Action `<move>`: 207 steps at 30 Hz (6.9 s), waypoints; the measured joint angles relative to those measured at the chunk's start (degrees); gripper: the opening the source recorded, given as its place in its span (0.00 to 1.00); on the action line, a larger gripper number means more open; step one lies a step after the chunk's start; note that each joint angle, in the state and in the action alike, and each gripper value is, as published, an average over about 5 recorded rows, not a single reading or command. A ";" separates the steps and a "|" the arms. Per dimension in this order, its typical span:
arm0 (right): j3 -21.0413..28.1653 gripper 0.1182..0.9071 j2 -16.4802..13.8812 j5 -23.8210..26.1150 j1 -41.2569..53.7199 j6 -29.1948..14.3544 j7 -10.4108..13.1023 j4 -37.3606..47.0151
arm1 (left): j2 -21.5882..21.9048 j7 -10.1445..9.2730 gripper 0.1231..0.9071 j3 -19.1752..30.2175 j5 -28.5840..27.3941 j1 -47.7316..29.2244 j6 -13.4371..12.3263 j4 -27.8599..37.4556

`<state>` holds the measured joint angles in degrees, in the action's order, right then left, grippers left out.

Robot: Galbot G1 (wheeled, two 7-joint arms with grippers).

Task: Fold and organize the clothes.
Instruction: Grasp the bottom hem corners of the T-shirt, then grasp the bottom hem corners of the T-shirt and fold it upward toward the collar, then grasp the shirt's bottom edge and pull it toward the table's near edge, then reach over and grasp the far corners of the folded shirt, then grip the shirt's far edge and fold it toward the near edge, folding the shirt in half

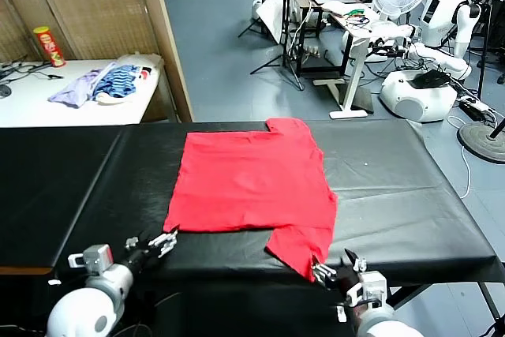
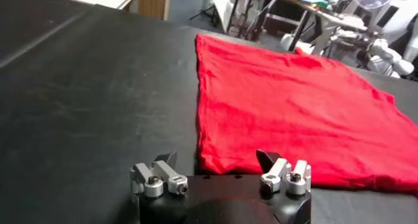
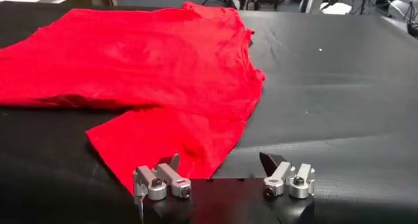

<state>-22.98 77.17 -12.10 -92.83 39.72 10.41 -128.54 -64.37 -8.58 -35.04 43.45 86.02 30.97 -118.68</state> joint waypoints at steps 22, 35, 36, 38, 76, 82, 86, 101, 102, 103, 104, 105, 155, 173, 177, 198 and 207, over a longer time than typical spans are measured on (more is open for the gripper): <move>-1.82 0.01 -0.66 -0.62 -3.72 0.68 1.19 -4.44 | -1.65 1.79 0.00 1.43 -1.35 0.78 -1.35 1.57; -6.36 0.01 -6.07 -5.78 1.58 -11.30 -3.93 -2.03 | -3.64 -1.11 0.00 -0.41 -1.91 7.71 -1.86 -9.20; -6.23 0.01 -6.57 -6.26 3.13 -13.06 -4.18 -0.41 | -3.96 -1.05 0.00 -0.42 -2.05 7.50 -2.43 -9.41; -5.77 0.01 -7.32 -6.98 6.49 -16.37 -4.58 3.05 | -4.65 -0.76 0.00 -0.22 -2.74 6.49 -3.78 -9.32; -3.18 0.82 -9.97 -6.72 16.24 -22.66 -10.94 19.26 | -4.99 1.87 0.84 4.95 -13.53 -9.02 -7.75 7.51; -2.52 0.56 -9.09 -5.41 15.95 -22.47 -10.78 21.48 | -5.21 2.00 0.83 4.57 -11.28 -8.02 -6.87 8.01; -2.13 0.29 -8.45 -4.86 15.85 -22.89 -10.69 22.36 | -5.27 2.30 0.60 4.39 -10.56 -7.78 -6.76 8.61; -4.41 0.02 -12.76 -10.19 11.26 -16.89 -8.41 13.60 | -4.13 1.95 0.00 4.00 -14.61 -5.73 -5.22 6.63; -4.65 0.02 -13.24 -10.55 10.48 -16.65 -8.41 12.91 | -3.77 1.82 0.00 3.86 -15.38 -5.32 -5.01 6.12; -4.92 0.02 -13.70 -10.82 9.63 -16.40 -8.38 12.24 | -3.39 1.76 0.00 3.71 -16.10 -4.85 -4.81 5.60; -5.21 0.02 -14.10 -11.01 8.72 -16.12 -8.32 11.57 | -3.00 1.76 0.00 3.60 -16.80 -4.29 -4.62 5.03; -5.51 0.02 -14.42 -11.14 7.77 -15.77 -8.24 10.91 | -2.56 1.83 0.00 3.48 -17.43 -3.63 -4.46 4.39; 13.16 0.86 -9.16 -17.99 59.23 -6.04 -4.58 49.55 | 4.40 -5.91 0.86 15.35 3.89 -37.08 7.35 21.37; 15.72 0.51 -3.41 -18.43 65.96 -5.54 -6.50 63.85 | 1.58 -2.79 0.62 21.18 4.69 -49.41 11.23 39.81; 15.59 0.25 -2.88 -17.84 65.80 -6.59 -6.89 64.26 | 1.09 -1.78 0.34 20.72 4.46 -49.00 11.11 40.49; 11.54 0.01 -9.49 -22.17 55.15 -16.86 -11.47 48.06 | 2.64 2.76 0.01 16.60 -2.99 -44.21 8.38 32.45; 8.95 0.01 -16.44 -28.21 45.81 -13.07 -8.73 34.52 | 5.89 1.69 0.01 12.51 -1.18 -33.23 8.52 18.28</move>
<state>-14.03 60.73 -40.31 -47.01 26.65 1.68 -94.02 -58.48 -6.89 -22.53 42.27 52.79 39.48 -100.40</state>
